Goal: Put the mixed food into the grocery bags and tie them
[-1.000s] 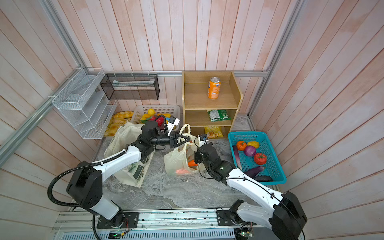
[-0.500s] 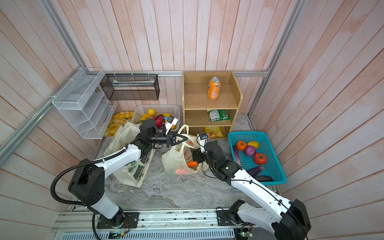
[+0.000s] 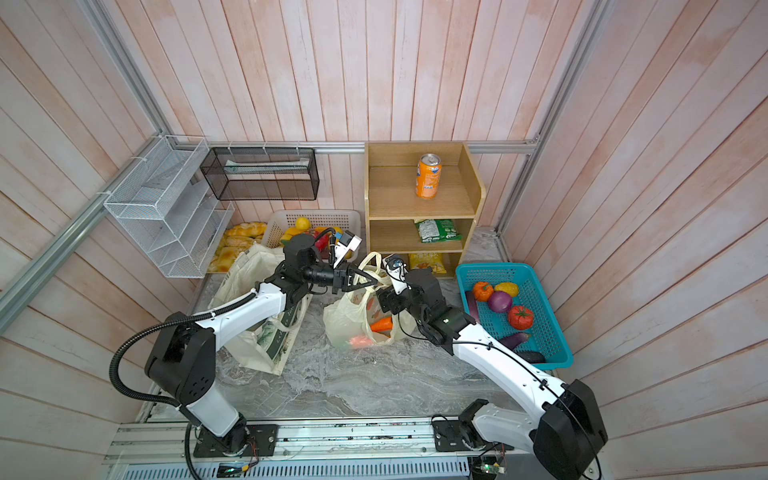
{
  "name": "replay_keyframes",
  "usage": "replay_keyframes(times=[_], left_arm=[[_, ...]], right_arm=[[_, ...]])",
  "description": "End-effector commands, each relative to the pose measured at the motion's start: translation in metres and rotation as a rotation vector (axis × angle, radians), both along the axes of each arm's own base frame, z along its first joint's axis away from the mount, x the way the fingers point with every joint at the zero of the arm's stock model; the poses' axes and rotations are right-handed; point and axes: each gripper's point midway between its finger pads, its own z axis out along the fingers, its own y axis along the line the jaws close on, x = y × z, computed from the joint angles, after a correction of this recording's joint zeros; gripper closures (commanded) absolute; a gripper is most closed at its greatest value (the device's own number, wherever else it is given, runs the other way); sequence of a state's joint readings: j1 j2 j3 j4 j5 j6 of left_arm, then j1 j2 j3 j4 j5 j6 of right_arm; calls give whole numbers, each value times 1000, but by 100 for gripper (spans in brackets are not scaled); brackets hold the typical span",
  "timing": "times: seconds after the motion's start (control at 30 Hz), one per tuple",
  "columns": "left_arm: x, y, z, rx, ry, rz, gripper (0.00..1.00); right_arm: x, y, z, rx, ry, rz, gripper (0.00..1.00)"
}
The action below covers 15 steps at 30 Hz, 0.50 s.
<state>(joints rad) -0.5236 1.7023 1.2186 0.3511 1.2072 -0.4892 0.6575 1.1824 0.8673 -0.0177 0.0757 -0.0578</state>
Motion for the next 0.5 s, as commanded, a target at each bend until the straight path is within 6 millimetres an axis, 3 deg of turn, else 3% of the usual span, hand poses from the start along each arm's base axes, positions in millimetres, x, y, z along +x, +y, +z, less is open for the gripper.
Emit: replay_keyframes(times=[0.0,0.1,0.27,0.37,0.47], left_arm=[[-2,0,4,-8,-17,-44,100],[-2,-1,4,-8,-14,-54,100],[1,-2,4,-2,-9,-54,100],[8,-1,5,12,-16,-2,96],[18,2,10,27,-41,84,72]], right_arm=[[-1,17,24,37,-78,100,15],[-5,20,25,41,-85,127,31],[-14,22,25,72,-69,163,99],[-19,19,22,98,-46,153,100],[-18,7,15,109,-13,86,100]])
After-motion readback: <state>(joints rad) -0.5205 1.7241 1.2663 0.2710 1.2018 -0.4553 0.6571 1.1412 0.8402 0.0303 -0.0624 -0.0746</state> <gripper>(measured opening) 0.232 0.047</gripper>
